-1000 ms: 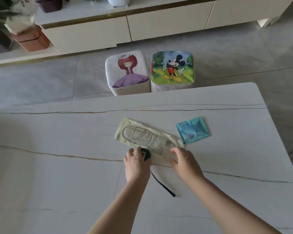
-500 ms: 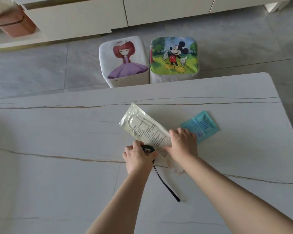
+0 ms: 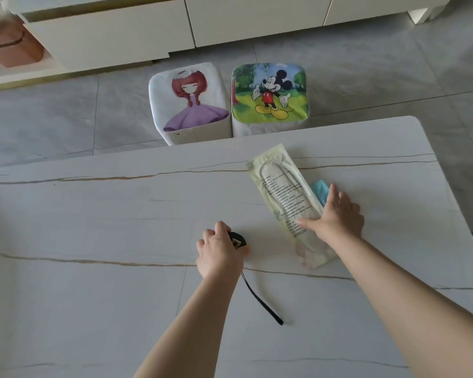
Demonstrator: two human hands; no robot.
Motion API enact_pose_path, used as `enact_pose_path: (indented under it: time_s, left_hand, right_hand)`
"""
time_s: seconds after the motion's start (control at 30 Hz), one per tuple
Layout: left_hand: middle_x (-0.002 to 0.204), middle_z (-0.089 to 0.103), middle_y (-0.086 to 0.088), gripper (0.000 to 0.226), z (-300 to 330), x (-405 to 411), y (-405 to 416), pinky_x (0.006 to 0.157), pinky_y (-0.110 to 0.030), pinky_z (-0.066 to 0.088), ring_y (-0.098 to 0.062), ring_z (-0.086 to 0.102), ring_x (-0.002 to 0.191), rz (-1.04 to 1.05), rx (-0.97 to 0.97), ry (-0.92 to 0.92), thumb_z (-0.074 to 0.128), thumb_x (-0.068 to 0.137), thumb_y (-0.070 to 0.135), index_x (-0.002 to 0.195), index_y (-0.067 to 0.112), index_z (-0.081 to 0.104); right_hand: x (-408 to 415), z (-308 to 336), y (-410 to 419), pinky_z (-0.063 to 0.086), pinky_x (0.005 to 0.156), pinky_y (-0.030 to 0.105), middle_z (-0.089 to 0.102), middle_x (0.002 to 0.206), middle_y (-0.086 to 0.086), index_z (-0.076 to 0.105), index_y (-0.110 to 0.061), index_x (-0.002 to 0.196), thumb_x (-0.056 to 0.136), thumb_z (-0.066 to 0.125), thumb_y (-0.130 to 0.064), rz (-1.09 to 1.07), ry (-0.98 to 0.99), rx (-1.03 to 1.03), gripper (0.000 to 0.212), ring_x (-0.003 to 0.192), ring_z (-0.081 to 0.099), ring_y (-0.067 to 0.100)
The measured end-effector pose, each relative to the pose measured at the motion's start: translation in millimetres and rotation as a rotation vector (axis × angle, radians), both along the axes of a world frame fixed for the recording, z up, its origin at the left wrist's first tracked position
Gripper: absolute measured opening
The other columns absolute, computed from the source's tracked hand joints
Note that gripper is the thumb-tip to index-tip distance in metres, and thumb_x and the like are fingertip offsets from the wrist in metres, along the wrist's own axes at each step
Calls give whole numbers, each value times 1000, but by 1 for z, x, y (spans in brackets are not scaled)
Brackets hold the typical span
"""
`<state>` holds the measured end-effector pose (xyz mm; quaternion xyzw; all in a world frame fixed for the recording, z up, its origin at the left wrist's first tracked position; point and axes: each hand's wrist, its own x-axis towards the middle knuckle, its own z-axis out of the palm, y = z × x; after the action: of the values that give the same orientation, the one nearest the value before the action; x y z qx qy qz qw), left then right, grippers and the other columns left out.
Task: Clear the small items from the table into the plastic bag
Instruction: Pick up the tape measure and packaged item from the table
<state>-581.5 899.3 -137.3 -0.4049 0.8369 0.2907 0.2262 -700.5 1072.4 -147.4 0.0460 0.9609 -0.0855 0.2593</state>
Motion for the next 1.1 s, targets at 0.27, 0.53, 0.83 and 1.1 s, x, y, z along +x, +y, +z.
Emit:
enact_pose_path:
  time_s: [0.27,0.53,0.83,1.1]
  left_hand:
    - [112,44,-5,54,1,25,13,74,-31,51,-22,55,92,74,237,-55,74,75,37,116,18,45]
    - [86,52,2,46,55,68,64,80,-34,57,-20,59,89,391,517,26,79,74,27,105,14,47]
    - [106,58,-7,39,186,87,113,80,-30,57,-21,62,96,244,670,16,73,79,20,110,14,52]
    - [87,53,-6,16,303,113,153,78,-33,56,-19,58,76,188,804,6,58,87,14,102,16,53]
  right_hand:
    - [59,12,8,45,78,31,60,114,13,47,-7,111,71,78,-27,-331,-53,-410,54,101,59,31]
    - [123,67,47,43,56,24,61,101,4,48,-12,110,82,64,-17,-603,-208,-721,33,78,59,16]
    - [190,172,114,54,79,40,66,105,7,53,-17,115,82,60,-22,-800,-319,-981,33,98,64,26]
    - [263,296,163,55,74,36,68,102,10,59,-16,109,83,68,-13,-874,-175,-1214,28,96,66,26]
